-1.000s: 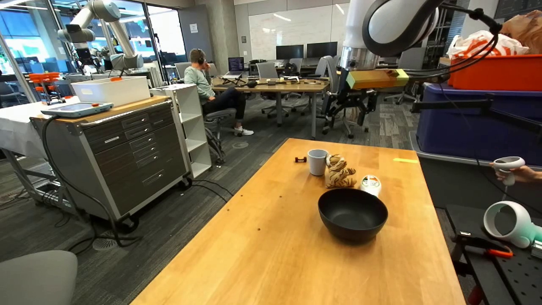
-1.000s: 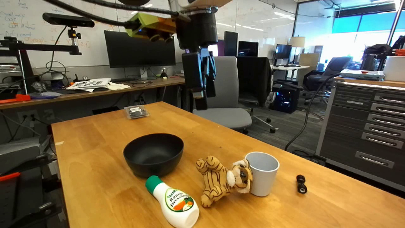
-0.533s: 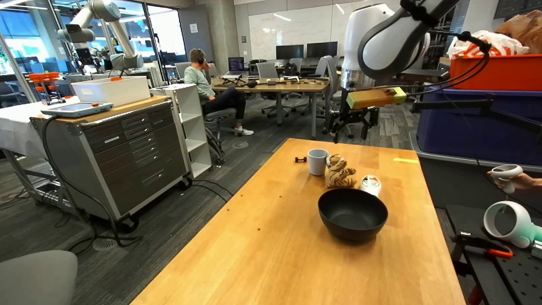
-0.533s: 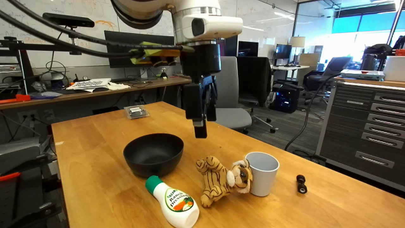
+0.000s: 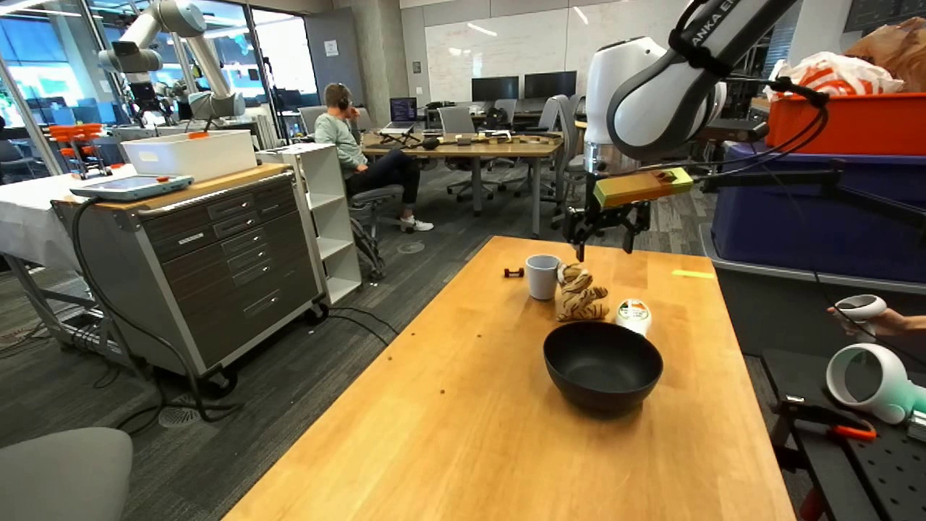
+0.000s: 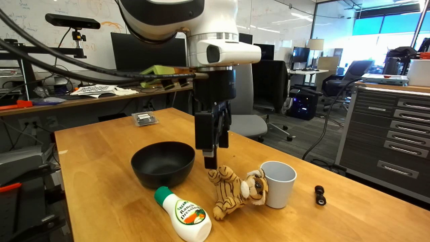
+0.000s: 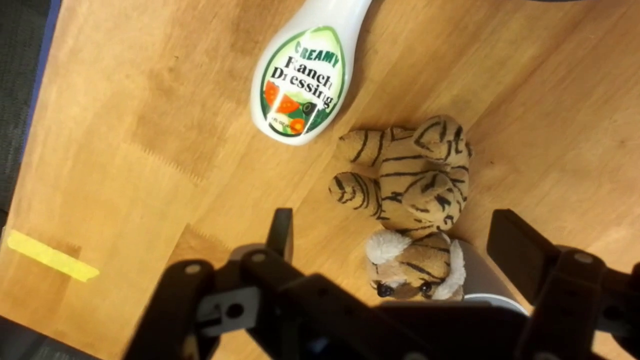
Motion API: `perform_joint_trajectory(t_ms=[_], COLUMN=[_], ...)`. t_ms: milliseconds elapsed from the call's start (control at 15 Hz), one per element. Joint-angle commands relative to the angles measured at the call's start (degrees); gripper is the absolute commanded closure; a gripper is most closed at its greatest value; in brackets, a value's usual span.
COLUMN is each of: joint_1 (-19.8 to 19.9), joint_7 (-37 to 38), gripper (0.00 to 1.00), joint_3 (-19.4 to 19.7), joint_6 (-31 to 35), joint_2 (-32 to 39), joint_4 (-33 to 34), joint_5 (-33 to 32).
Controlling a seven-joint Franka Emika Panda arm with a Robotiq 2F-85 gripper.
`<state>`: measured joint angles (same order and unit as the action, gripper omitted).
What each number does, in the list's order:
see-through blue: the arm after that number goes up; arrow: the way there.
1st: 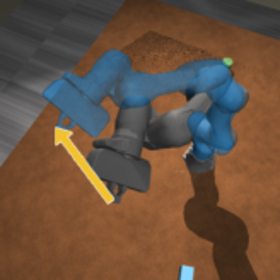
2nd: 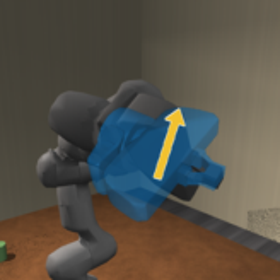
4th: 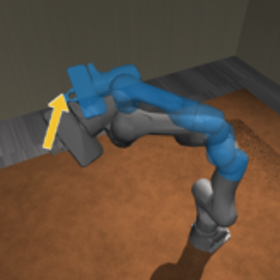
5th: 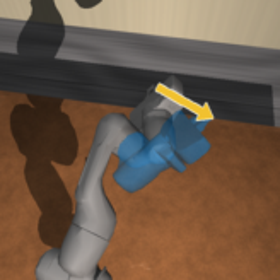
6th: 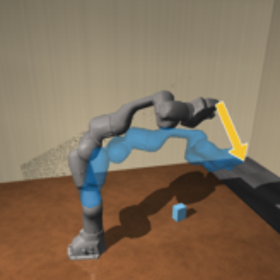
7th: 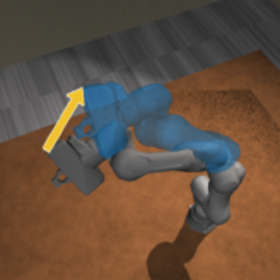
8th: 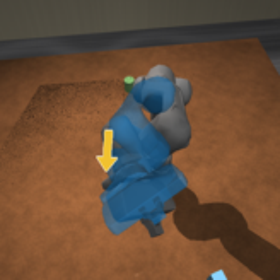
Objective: Put the toy tiger in the black bowl
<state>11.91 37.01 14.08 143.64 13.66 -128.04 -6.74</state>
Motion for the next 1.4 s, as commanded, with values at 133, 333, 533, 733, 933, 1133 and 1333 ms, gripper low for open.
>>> perform_joint_trajectory(t_ms=[133, 333, 533, 733, 933, 1133, 1333], joint_1=[-1.47, -2.18, -3.22, -4.43, -6.01, -7.26, -7.75], joint_7=[-0.01, -0.31, -0.57, -0.7, -0.19, 0.52, 0.29], gripper=[0.0, 0.0, 0.0, 0.0, 0.0, 0.25, 0.42], joint_3=[2.7, 2.88, 2.79, 2.39, 2.72, 3.13, 3.37], joint_6=[0.74, 0.63, 0.64, 1.36, 3.01, 5.23, 6.41], joint_2=[5.11, 7.17, 8.86, 9.43, 9.87, 10.05, 9.92], joint_4=[3.4, 4.03, 4.53, 4.88, 5.23, 5.31, 5.08], joint_5=[-1.18, -0.91, -0.86, -0.3, -1.0, -1.22, -1.08])
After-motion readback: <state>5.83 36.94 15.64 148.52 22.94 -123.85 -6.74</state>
